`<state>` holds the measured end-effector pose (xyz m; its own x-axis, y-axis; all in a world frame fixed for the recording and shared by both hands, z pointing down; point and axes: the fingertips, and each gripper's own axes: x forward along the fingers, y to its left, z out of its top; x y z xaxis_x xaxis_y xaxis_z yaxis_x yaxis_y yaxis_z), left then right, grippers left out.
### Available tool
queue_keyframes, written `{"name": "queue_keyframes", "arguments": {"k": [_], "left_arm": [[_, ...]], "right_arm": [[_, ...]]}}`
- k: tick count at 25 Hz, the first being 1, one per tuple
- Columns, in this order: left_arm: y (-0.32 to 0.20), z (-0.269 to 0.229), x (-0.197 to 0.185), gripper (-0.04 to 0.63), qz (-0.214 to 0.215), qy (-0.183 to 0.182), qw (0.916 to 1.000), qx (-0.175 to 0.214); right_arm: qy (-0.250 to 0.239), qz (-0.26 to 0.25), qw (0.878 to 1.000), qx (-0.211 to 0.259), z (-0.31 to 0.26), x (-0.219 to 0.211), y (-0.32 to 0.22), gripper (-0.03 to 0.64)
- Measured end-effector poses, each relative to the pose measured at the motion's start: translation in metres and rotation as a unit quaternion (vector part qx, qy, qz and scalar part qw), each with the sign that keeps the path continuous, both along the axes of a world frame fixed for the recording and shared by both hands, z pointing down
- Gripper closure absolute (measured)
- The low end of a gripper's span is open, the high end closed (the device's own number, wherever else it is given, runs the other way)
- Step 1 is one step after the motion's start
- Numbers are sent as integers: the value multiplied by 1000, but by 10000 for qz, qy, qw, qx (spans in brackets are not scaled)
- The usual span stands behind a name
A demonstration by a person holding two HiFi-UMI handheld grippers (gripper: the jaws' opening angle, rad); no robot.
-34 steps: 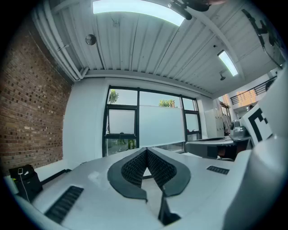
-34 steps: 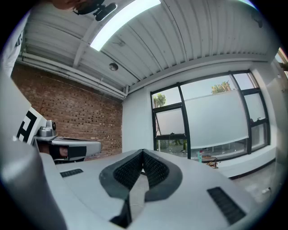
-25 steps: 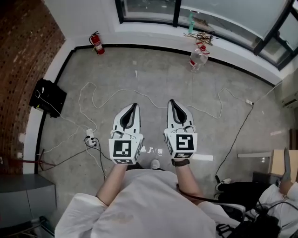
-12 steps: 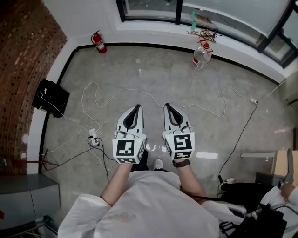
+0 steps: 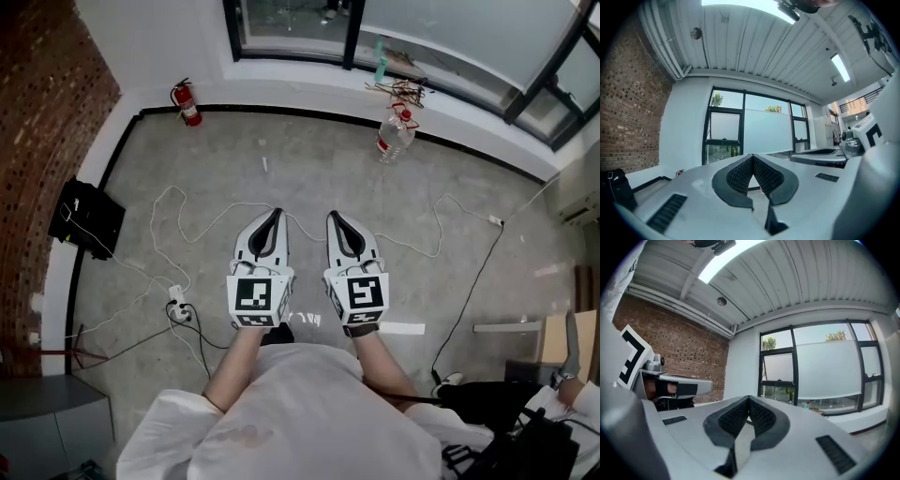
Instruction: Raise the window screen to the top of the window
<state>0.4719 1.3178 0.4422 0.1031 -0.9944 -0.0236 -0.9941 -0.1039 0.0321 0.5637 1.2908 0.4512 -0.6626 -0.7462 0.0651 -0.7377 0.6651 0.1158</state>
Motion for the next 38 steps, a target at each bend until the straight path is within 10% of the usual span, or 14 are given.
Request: {"name": "queue_keyframes", "arguments": {"k": [10, 20, 38], "left_arm": [[-58, -20, -80, 595, 120, 7, 9996, 247], [-111, 34, -137, 595, 235, 588, 9971, -423], [-351, -9, -187, 595, -451, 148, 9988, 104]], "right_arm": [[139, -478, 9920, 1160, -37, -113, -30, 618], [500, -417, 9954, 705, -5, -151, -77, 618], [-194, -650, 9965, 489, -32, -177, -377, 618]]}}
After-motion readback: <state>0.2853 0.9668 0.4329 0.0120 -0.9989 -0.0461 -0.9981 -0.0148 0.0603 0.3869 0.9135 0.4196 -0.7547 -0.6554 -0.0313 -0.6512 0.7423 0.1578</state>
